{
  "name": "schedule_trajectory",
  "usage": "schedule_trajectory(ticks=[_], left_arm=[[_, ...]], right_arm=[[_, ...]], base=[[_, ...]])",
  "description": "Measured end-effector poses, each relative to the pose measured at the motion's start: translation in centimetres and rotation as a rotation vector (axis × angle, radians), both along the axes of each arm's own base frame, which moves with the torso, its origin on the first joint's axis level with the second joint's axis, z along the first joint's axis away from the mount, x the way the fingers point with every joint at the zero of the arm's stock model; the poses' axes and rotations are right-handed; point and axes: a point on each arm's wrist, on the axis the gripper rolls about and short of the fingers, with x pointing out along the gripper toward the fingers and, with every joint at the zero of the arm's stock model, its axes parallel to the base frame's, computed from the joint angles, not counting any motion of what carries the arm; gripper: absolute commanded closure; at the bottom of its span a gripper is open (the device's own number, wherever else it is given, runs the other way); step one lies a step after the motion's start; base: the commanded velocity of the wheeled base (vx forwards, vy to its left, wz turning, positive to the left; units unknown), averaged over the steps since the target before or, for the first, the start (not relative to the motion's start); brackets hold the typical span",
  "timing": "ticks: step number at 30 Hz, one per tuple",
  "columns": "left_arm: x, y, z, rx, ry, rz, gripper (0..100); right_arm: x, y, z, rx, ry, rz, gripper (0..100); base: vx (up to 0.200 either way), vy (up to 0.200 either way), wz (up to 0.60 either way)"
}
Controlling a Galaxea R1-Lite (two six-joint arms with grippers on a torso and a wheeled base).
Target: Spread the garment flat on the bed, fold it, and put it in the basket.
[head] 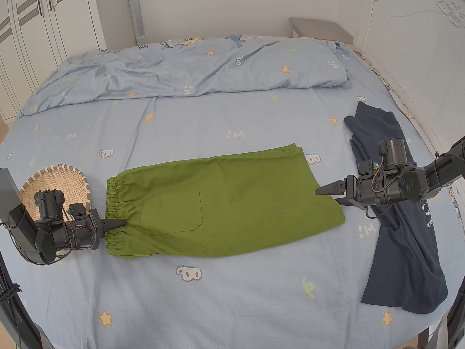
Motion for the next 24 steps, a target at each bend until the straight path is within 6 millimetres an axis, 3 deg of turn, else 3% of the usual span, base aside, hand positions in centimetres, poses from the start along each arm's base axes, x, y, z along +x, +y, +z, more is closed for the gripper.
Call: schedule_trajectory(ticks=[4, 20, 21, 24], left_arm=[[0.0, -0.1, 0.0, 0.001, -0.001, -0.001, 100], [-0.1, -0.3, 0.0, 0.003, -0.001, -0.01, 100], [-0.1, -0.3, 0.0, 0.003, -0.001, -0.01, 100], [-0.1, -0.3, 0.0, 0.003, -0.001, -0.01, 100]], right_arm=[[0.4, -0.1, -0.6, -0.008, 0.022, 0.003, 0], [0.9, 2.9, -2.7, -0.002, 0.066, 0.09, 0], [0.9, 2.9, -2.7, 0.001, 0.067, 0.093, 100], [0.9, 3.0, -2.7, 0.028, 0.076, 0.119, 100]], base=[[0.0, 0.0, 0.0], [0.0, 0.0, 0.0], [0.0, 0.0, 0.0], [0.0, 0.0, 0.0]])
